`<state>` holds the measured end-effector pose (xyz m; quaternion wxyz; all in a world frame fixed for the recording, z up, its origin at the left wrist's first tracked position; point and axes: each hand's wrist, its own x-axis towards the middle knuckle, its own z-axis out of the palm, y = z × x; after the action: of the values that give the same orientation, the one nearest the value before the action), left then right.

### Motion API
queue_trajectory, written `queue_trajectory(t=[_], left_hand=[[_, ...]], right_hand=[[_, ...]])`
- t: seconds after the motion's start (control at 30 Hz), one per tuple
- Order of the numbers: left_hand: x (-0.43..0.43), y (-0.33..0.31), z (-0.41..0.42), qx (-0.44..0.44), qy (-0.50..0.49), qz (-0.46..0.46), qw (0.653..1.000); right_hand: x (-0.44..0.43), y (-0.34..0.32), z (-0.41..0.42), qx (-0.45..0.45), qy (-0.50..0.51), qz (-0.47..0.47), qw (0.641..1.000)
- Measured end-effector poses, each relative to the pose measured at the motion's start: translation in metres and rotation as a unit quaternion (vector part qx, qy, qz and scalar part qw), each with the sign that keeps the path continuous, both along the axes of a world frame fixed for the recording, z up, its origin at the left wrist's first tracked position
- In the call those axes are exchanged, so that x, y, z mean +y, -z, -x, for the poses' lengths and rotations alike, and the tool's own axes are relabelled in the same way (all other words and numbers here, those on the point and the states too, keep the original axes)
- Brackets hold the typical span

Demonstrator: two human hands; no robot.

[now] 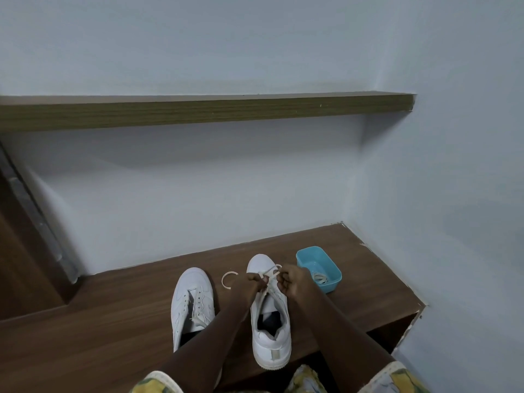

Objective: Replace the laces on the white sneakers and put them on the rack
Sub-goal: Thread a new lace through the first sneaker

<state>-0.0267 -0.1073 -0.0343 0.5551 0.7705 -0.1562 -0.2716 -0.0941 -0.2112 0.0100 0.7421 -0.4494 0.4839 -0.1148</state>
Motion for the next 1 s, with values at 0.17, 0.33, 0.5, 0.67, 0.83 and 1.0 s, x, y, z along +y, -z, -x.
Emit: queue_trajectory(t=[0.17,0.33,0.5,0.67,0.83,1.0], left_hand=[[0.002,0.004,-0.005,0.015,0.002,0.025,1.000],[0.002,0.003,-0.005,0.014,-0.003,0.043,0.999],[0.004,0.006,-0.007,-0.011,0.009,0.023,1.000],[0.001,0.007,-0.011,0.008,-0.003,0.033,0.999],[-0.003,0.034,-0.026,0.076,-0.041,0.062,0.994],[0.003,0.012,-0.010,0.052,-0.045,0.035,0.997]], right_hand=[[-0.015,0.006,0.002,-0.017,0.024,-0.032,0.999],[-0.036,0.002,0.009,0.020,0.052,0.050,0.997],[-0.028,0.008,0.014,0.292,-0.105,0.437,0.844],[-0.011,0.019,0.001,0.065,-0.295,0.485,0.821],[-0.011,0.033,-0.007,0.012,-0.326,0.489,0.809],[-0.006,0.025,0.000,0.041,-0.313,0.547,0.775]])
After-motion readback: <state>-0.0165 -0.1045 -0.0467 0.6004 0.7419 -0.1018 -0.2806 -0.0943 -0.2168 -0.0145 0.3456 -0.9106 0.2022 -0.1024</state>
